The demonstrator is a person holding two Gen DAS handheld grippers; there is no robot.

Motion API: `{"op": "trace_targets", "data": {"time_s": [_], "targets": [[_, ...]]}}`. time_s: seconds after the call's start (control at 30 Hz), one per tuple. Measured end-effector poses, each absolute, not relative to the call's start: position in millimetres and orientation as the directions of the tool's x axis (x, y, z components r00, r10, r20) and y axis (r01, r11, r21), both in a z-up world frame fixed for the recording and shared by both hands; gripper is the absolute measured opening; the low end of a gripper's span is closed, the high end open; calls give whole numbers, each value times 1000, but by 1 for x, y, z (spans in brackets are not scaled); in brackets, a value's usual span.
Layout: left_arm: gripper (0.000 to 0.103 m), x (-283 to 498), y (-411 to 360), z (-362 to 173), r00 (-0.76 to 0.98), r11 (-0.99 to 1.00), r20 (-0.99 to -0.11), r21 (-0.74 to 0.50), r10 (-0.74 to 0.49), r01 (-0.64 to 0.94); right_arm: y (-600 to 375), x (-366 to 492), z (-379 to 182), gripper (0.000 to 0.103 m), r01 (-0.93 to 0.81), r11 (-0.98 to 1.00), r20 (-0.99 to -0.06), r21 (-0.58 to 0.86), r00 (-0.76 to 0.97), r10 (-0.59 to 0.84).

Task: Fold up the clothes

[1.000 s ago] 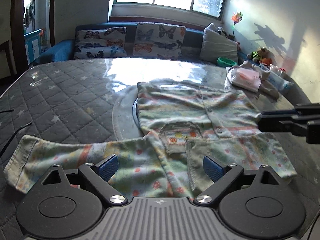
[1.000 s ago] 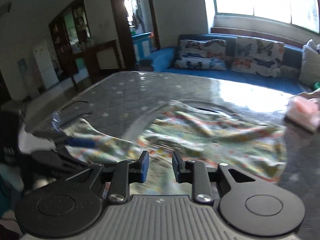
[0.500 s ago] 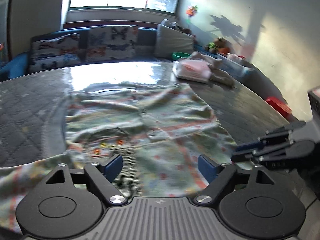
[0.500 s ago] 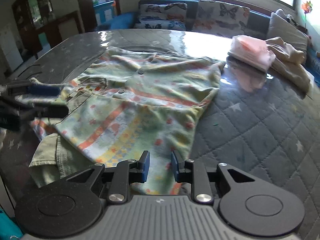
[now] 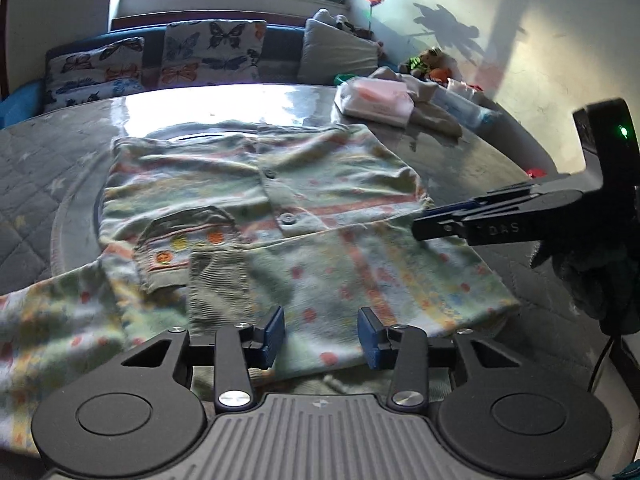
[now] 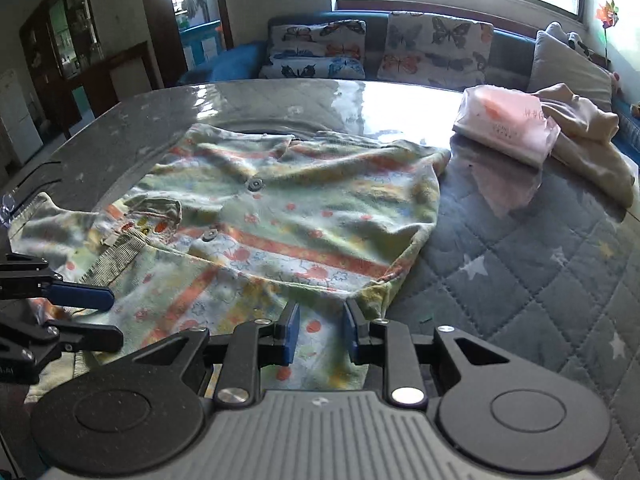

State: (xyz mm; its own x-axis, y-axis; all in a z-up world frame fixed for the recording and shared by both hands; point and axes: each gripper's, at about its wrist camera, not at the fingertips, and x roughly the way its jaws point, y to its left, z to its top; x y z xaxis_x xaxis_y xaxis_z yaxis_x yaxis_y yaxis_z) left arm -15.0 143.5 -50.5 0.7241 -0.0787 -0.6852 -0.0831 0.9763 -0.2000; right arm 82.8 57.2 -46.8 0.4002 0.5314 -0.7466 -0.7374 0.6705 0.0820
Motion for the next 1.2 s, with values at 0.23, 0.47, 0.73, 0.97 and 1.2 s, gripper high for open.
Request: {"op": "trace_targets", "data": {"time_s": [0.23,0.47,0.73,0.97,1.2], "targets": [[45,-57,179,-35,751,947,-659,-209,47,-242,76,46,-23,24,-820,567,-708,76,356,610],[46,-111,237,-32,686,837,-677,-190,266,-512,123,5,-26,27,-912,398,-693,100,223,686],[47,-164,302,-38,530,617,-699,-160,481,-771,149,-13,-43,27,-938,340,-733,70,182,655],[48,-172,339,-45,444,485,-707,-162,551,-860,143,-15,-29,29,-937,345,-711,61,202,673],[46,-166,352,-48,436,454,-703,-179,562,-873,131,-16,-22,34,-930,361,-699,64,216,682]]}}
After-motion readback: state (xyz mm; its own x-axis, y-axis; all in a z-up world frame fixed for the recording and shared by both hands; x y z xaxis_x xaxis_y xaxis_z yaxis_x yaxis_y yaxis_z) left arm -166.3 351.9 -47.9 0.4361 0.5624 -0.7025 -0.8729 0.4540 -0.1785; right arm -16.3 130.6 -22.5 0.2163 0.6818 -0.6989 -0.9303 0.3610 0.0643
